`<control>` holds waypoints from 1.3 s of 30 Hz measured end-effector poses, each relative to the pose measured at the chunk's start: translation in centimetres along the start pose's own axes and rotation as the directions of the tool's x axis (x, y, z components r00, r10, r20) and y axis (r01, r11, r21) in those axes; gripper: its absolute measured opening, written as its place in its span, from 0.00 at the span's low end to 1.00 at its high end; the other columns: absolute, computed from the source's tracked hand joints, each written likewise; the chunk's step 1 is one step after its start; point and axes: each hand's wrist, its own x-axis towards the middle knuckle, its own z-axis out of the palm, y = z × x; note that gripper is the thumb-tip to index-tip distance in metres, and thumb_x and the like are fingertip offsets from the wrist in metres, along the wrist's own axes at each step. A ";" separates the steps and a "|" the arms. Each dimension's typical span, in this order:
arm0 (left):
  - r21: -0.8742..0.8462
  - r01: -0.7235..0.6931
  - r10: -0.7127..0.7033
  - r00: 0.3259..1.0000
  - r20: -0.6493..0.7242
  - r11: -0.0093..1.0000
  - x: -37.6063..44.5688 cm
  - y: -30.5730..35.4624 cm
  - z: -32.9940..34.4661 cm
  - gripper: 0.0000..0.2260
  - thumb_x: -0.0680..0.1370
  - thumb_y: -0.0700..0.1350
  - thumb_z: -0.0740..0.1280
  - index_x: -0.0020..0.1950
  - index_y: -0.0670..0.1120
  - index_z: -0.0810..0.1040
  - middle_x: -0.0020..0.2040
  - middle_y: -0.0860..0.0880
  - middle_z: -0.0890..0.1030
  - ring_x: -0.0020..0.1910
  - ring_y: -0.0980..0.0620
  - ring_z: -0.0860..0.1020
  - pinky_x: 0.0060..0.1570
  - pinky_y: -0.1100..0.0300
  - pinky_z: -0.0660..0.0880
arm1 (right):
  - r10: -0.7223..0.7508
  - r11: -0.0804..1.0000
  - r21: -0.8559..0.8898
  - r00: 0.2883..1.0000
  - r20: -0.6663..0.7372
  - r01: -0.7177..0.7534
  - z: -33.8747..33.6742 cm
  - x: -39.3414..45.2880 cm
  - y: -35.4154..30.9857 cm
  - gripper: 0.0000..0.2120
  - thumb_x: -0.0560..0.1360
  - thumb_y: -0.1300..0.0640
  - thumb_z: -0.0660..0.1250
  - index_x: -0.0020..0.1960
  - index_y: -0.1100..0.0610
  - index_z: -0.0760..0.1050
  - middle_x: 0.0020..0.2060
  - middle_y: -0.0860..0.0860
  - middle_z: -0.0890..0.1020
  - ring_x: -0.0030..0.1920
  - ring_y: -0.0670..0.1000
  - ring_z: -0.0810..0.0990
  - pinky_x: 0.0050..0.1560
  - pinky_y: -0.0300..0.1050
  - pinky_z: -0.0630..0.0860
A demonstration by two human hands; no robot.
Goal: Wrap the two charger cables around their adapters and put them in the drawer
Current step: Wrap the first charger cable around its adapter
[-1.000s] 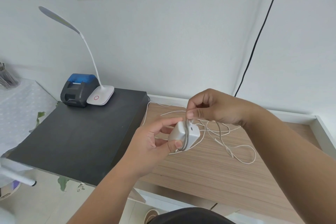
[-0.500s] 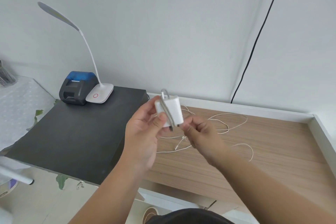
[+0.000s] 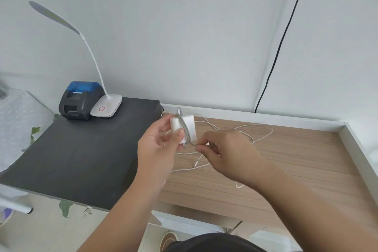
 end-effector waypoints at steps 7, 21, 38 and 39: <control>0.407 -0.285 0.204 0.951 0.230 0.868 -0.5 -1.3 -0.8 0.19 0.76 0.45 0.72 0.65 0.60 0.75 0.55 0.62 0.76 0.53 0.58 0.79 0.47 0.67 0.76 | -0.111 0.976 -0.176 0.987 0.120 0.131 -3.0 1.3 0.0 0.07 0.76 0.46 0.65 0.48 0.47 0.79 0.33 0.43 0.74 0.39 0.49 0.75 0.40 0.47 0.75; 0.420 -0.485 0.224 0.816 0.533 0.767 -0.5 0.9 -2.0 0.19 0.78 0.42 0.65 0.70 0.50 0.74 0.59 0.61 0.75 0.59 0.54 0.76 0.59 0.64 0.71 | -0.075 0.875 0.482 0.977 0.198 -0.031 -3.9 4.8 3.1 0.04 0.70 0.52 0.75 0.42 0.52 0.83 0.37 0.60 0.83 0.37 0.63 0.79 0.44 0.58 0.77; -0.076 -0.023 0.037 0.980 0.195 0.997 -0.6 0.8 1.1 0.17 0.77 0.40 0.68 0.66 0.46 0.76 0.56 0.51 0.84 0.49 0.54 0.82 0.44 0.59 0.77 | 0.295 0.686 0.691 0.955 0.021 -0.227 2.7 1.1 3.1 0.07 0.75 0.57 0.70 0.38 0.54 0.79 0.27 0.52 0.68 0.28 0.46 0.62 0.29 0.38 0.59; -0.083 -0.002 0.016 0.985 0.171 0.997 -0.6 0.6 1.4 0.16 0.78 0.39 0.68 0.66 0.46 0.76 0.56 0.51 0.84 0.47 0.54 0.82 0.43 0.58 0.77 | 0.290 0.763 0.604 0.957 -0.001 -0.230 2.6 0.8 2.9 0.06 0.75 0.57 0.69 0.39 0.51 0.80 0.26 0.49 0.68 0.27 0.44 0.63 0.29 0.36 0.60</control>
